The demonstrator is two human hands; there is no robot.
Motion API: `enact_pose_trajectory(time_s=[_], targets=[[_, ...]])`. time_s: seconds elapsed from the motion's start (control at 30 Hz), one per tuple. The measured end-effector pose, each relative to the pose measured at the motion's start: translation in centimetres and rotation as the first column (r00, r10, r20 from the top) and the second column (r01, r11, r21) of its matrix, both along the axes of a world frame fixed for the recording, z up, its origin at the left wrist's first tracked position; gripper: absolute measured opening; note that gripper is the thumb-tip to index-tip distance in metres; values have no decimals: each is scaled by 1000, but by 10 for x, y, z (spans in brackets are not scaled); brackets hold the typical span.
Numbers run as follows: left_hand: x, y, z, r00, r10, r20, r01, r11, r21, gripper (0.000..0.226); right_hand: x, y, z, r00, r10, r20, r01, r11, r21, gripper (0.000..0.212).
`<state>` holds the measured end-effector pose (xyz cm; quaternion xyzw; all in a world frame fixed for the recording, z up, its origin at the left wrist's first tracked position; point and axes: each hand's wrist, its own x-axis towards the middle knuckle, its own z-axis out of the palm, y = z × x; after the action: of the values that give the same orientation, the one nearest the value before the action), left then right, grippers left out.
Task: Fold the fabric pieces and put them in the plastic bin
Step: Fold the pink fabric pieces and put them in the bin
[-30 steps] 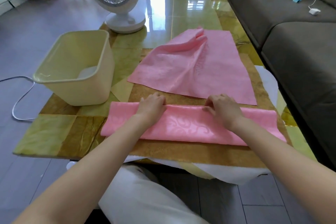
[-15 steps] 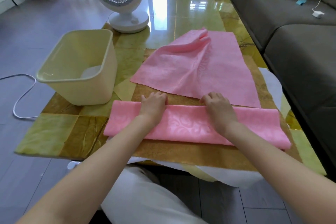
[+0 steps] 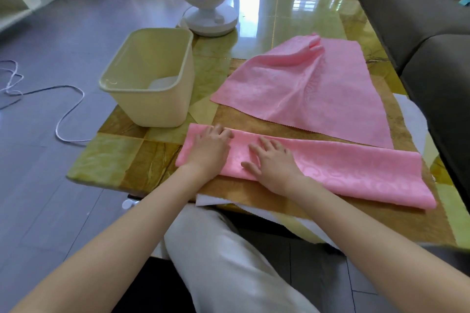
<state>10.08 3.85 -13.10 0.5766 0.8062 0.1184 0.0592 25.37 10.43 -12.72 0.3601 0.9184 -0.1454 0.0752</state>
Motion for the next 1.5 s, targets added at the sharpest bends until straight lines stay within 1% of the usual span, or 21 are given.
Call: enact_pose_trajectory(time_s=[0.07, 0.17, 0.3, 0.43, 0.6, 0.67, 0.7, 0.73, 0.8, 0.83, 0.87, 0.93, 1.03, 1.07, 1.1, 1.17, 1.23, 1.3, 1.4, 1.43, 1.5], targets=[[-9, -16, -2, 997, 52, 58, -47, 995, -85, 37, -8, -5, -4, 998, -26, 52, 27, 999, -28, 68], [-18, -35, -6, 993, 87, 83, -79, 991, -104, 40, -16, -11, -8, 992, -61, 111, 65, 997, -33, 75], [-23, -52, -4, 976, 176, 129, -167, 983, -81, 42, -20, -14, -4, 987, -78, 142, 81, 996, -20, 75], [-23, -62, -6, 953, 270, 134, -261, 962, -83, 51, -23, -17, -3, 980, -97, 173, 102, 994, -25, 74], [-25, -64, -1, 877, 388, 284, -369, 922, -120, 58, -30, -27, -1, 964, -119, 237, 122, 993, 2, 68], [-28, -63, 4, 812, 452, 368, -418, 892, -173, 53, -34, -34, -1, 967, -104, 233, 106, 994, 7, 62], [-29, -62, 6, 791, 477, 383, -430, 879, -206, 46, -36, -37, -1, 972, -83, 221, 85, 996, 0, 59], [-29, -62, 9, 789, 485, 377, -427, 874, -231, 36, -37, -40, -1, 976, -51, 210, 55, 998, -9, 58], [-29, -62, 14, 801, 475, 365, -411, 879, -243, 17, -37, -46, -1, 986, 33, 166, -28, 999, -33, 65], [-29, -63, 15, 802, 461, 379, -403, 887, -226, 13, -37, -48, -1, 988, 74, 136, -68, 997, -43, 68], [-29, -64, 16, 802, 442, 402, -399, 897, -190, 15, -36, -50, -1, 989, 101, 111, -96, 994, -46, 71], [-27, -66, 17, 784, 419, 459, -416, 902, -112, 29, -36, -52, -1, 989, 125, 82, -122, 992, -36, 74], [-22, -67, 21, 692, 374, 617, -482, 876, 10, 39, -40, -55, 1, 991, 124, 58, -120, 991, -62, 78], [-20, -66, 25, 662, 348, 664, -503, 863, 50, 45, -42, -54, 2, 992, 123, 29, -121, 990, -79, 80], [-18, -64, 27, 646, 316, 695, -516, 851, 93, 52, -43, -54, 3, 993, 115, -19, -116, 988, -99, 81], [-13, -60, 33, 655, 249, 714, -512, 841, 176, 60, -44, -52, 7, 983, 62, -173, -88, 985, -151, 82], [-8, -53, 39, 645, 172, 744, -488, 843, 228, 61, -44, -55, 19, 931, -2, -366, -87, 970, -226, 79], [1, -47, 45, 633, 91, 769, -459, 844, 278, 61, -41, -58, 33, 858, -69, -508, -99, 950, -296, 67], [21, -38, 53, 649, -10, 760, -403, 844, 355, 60, -35, -50, 42, 776, -165, -609, 13, 969, -247, 40], [28, -36, 54, 650, -43, 758, -378, 848, 372, 60, -32, -45, 44, 731, -233, -642, 65, 959, -274, 32], [42, -30, 54, 653, -91, 752, -321, 866, 383, 60, -23, -37, 48, 653, -365, -664, 144, 920, -363, 26]])
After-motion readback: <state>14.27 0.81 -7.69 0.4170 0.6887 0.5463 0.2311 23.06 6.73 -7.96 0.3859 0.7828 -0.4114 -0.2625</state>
